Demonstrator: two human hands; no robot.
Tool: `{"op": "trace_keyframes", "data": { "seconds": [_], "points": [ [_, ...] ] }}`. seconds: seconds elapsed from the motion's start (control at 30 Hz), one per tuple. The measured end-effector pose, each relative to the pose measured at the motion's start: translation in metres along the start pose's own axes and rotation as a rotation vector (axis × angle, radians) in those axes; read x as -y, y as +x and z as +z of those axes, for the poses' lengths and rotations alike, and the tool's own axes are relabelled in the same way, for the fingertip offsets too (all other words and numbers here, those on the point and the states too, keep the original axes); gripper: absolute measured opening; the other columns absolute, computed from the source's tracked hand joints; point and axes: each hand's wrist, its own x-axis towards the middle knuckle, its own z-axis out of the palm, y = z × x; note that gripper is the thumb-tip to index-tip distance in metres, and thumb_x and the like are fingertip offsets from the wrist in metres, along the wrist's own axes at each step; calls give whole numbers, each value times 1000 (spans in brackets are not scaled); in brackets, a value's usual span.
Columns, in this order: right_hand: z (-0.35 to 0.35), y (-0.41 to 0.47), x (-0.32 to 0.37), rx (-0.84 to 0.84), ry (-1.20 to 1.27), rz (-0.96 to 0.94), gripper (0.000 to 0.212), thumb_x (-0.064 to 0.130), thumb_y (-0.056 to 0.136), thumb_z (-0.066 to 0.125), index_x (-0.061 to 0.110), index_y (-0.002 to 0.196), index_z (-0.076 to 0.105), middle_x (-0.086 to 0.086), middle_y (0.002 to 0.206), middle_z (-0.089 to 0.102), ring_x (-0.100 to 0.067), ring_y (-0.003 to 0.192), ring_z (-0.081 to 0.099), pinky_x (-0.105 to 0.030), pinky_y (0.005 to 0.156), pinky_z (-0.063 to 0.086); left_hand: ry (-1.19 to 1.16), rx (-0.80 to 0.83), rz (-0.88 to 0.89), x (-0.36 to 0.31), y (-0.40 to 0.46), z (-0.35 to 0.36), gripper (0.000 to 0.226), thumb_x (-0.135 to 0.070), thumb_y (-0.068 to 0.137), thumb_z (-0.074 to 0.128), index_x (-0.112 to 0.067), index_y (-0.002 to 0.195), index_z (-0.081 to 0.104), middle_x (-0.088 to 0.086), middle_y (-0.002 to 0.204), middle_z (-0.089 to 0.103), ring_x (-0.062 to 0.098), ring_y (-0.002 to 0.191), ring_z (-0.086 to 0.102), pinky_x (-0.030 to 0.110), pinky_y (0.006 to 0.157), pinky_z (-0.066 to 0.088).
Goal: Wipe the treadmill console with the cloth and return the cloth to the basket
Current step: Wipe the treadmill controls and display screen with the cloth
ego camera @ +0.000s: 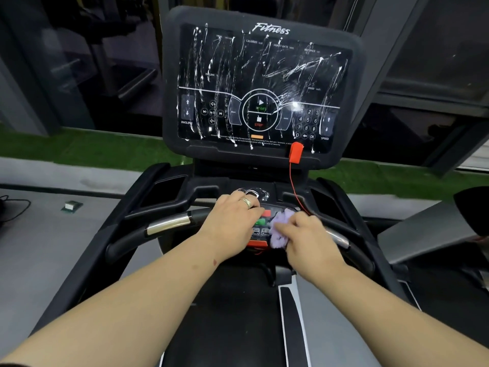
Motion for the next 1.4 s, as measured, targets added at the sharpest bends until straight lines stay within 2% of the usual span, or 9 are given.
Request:
{"op": "trace_keyframes", "data": {
  "seconds": [0.07,0.2,0.37,0.5,0.7,0.87,1.1,1.2,1.4],
  "points": [
    [-3,-3,4,113,-11,-80,44,13,84,54,36,118,70,3,100,52,-25,85,44,-40,75,51,-33,1,-16,-1,0,2,45,-18,81,72,-23,126,69,-8,124,61,23,117,53,42,93,46],
    [-12,10,-9,-58,68,94,46,1,78,63,23,116,74,-5,103,57,-32,84,50,-40,75,52,-83,40,-34,-1,2,-1,49,-19,85,70,-26,133,64,-10,130,57,20,122,49,38,98,42],
    [-12,-4,3,131,47,3,50,8,86,55,31,129,66,-2,110,53,-30,101,50,-38,84,50,-110,40,-29,1,2,-2,50,-22,85,73,-25,135,64,-9,131,57,21,123,48,41,100,45],
    [-20,16,-10,-10,96,124,48,3,83,57,24,124,69,-4,108,54,-31,96,52,-41,84,52,-101,28,-23,2,2,-2,52,-20,76,82,-24,126,69,-7,122,62,24,111,56,44,89,52],
    [-19,8,-5,115,91,86,48,11,87,55,30,129,66,-1,113,53,-29,106,53,-36,90,50,-102,30,-20,2,4,-3,53,-21,78,81,-24,129,67,-7,124,61,24,113,55,45,93,51],
    [-17,11,-5,-2,103,146,48,6,85,57,27,127,68,-1,110,54,-28,98,52,-37,84,51,-79,39,-17,1,3,-1,52,-23,82,78,-26,132,66,-10,127,59,22,117,54,42,95,50],
    [9,-22,10,51,50,32,39,14,84,53,32,112,72,4,99,54,-28,85,52,-37,66,51,-93,41,-10,3,3,0,53,-24,84,76,-26,136,63,-10,130,58,21,120,51,40,99,46],
    [4,-20,13,79,37,-26,42,10,85,58,31,118,72,2,104,56,-27,89,51,-40,70,54,-110,57,12,5,0,-2,56,-19,83,76,-23,137,63,-7,131,58,23,120,51,44,100,48],
    [8,-17,3,-56,22,93,35,4,74,67,26,98,78,1,91,56,-25,76,48,-35,59,49,-65,140,57,16,-6,-8,57,-15,85,71,-21,140,58,-8,138,52,21,125,46,41,101,48]
  ]
}}
